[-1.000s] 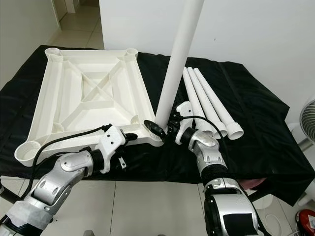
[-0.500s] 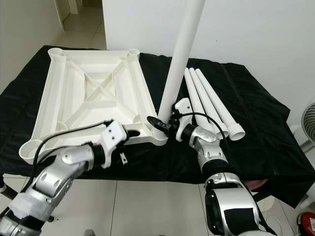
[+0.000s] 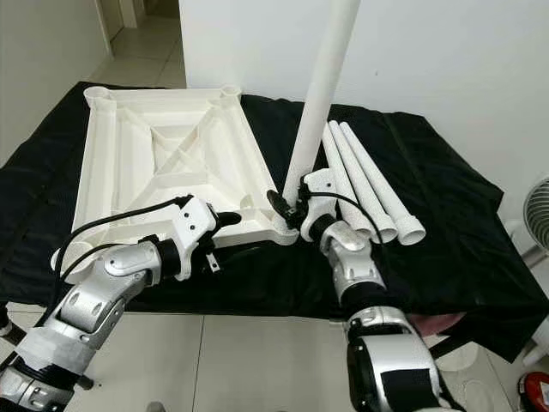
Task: Building children table
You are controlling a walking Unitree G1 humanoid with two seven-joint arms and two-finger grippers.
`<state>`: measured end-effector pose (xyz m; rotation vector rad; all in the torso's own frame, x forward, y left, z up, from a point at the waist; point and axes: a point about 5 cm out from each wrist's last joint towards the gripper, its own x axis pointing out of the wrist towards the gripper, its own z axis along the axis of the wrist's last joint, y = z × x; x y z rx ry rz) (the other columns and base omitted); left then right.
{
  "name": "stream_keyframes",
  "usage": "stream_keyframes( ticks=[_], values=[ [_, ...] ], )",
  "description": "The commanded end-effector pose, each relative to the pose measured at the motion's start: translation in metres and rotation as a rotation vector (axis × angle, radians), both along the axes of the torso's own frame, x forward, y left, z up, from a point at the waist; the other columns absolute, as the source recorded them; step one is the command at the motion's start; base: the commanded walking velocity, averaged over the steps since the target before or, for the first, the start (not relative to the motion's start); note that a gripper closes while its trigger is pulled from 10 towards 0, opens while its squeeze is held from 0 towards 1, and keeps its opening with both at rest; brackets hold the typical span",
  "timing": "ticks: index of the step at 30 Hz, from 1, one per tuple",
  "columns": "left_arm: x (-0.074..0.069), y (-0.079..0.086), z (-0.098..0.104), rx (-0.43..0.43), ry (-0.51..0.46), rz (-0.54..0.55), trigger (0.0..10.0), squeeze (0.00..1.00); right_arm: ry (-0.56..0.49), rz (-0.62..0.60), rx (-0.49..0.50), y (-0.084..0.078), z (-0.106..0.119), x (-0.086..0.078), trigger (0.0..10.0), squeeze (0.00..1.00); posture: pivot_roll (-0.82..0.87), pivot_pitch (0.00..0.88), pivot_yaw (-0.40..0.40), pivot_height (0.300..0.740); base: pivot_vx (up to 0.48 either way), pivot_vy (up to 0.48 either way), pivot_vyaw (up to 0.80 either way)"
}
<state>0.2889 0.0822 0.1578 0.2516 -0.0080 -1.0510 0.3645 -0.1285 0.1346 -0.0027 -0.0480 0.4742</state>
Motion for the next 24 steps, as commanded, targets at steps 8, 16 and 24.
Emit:
stream_keyframes(
  ticks=[8, 16, 24],
  values=[
    [0.007, 0.003, 0.001, -0.018, 0.012, 0.028, 10.0, 0.00, 0.094, -0.256, 0.061, 0.009, -0.019, -0.014, 10.0, 0.00, -0.04, 0.000, -0.071, 0.740, 0.000, 0.000, 0.00],
    [0.010, 0.003, 0.001, -0.019, 0.006, 0.028, 10.0, 0.00, 0.060, -0.421, 0.068, 0.030, -0.014, -0.033, 10.0, 0.00, -0.05, 0.000, -0.069, 0.740, 0.000, 0.000, 0.00],
    [0.011, 0.003, 0.001, -0.023, 0.004, 0.026, 10.0, 0.00, 0.034, -0.423, 0.054, 0.031, -0.007, -0.043, 10.0, 0.00, -0.06, 0.000, -0.071, 0.740, 0.000, 0.000, 0.00]
  ],
)
